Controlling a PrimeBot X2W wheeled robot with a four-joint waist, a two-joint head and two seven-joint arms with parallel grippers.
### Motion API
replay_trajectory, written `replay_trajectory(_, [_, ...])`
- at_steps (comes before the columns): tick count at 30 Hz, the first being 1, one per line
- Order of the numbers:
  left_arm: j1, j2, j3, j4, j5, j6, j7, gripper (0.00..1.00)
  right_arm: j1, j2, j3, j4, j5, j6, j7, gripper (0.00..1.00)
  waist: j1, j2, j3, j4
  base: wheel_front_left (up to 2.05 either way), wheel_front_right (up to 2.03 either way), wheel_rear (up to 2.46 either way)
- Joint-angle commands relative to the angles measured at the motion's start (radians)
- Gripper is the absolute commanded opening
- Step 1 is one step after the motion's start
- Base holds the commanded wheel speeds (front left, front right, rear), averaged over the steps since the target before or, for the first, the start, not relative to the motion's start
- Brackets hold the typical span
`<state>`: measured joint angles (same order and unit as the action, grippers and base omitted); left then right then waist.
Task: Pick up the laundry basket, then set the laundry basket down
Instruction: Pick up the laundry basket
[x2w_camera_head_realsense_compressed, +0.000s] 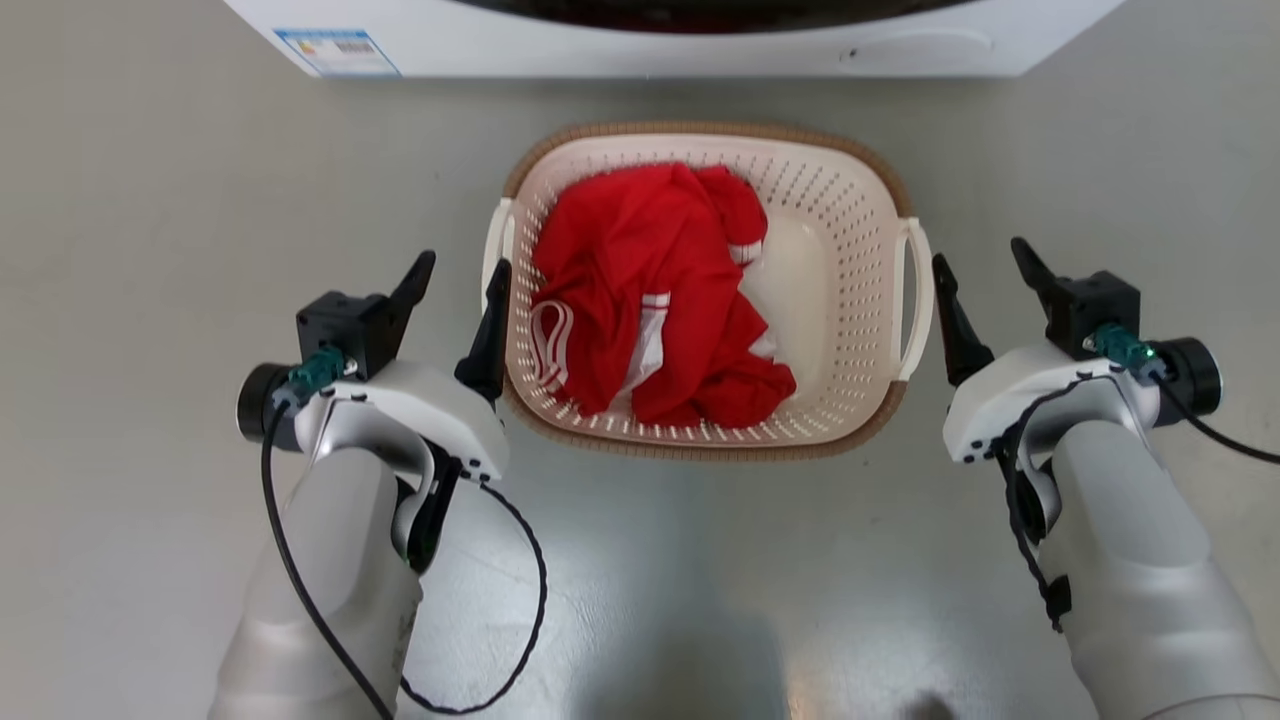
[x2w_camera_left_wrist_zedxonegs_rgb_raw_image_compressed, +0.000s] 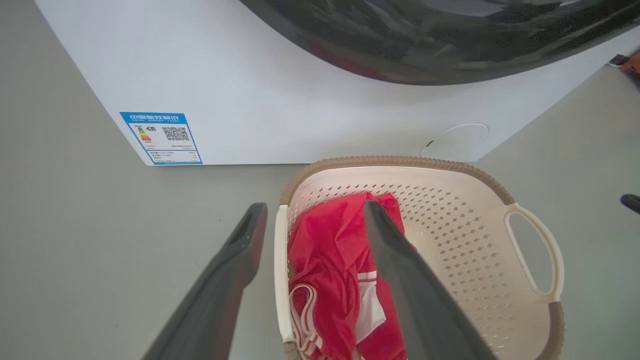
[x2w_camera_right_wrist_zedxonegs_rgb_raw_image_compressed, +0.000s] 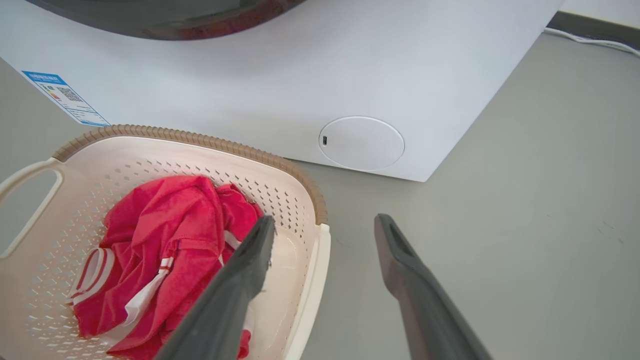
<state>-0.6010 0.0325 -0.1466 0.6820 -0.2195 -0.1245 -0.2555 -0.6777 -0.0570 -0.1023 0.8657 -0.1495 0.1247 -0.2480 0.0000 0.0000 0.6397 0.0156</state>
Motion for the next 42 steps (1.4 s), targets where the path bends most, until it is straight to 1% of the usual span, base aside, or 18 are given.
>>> replay_trajectory(1, [-0.022,0.018,0.021,-0.007,0.014,-0.003,-0.006,1.0,-0.008,0.007,0.009,-0.003,-0.009,0.006,-0.014,1.0,0.0,0.0,0.04,-0.003,0.0,0.0,0.0])
replay_trajectory(13, [-0.101,0.018,0.033,0.029,0.024,-0.005,-0.006,1.0,-0.05,0.007,-0.019,0.016,-0.022,0.006,-0.014,1.0,0.0,0.0,0.142,-0.011,0.0,0.0,0.0])
replay_trajectory(24, [-0.152,0.018,0.058,0.073,0.038,-0.005,-0.006,1.0,-0.089,0.007,-0.005,0.011,-0.008,0.006,-0.014,1.0,0.0,0.0,0.218,-0.01,0.0,0.0,0.0])
replay_trajectory(32, [-0.198,0.018,0.033,0.091,0.016,-0.006,-0.006,1.0,-0.112,0.007,-0.004,0.018,0.004,0.006,-0.014,1.0,0.0,0.0,0.27,0.001,0.0,0.0,0.0])
replay_trajectory(42, [-0.266,0.018,-0.005,0.172,0.001,-0.001,-0.006,1.0,-0.138,0.007,0.03,0.033,0.035,0.006,-0.014,1.0,0.0,0.0,0.308,0.009,0.0,0.0,0.0])
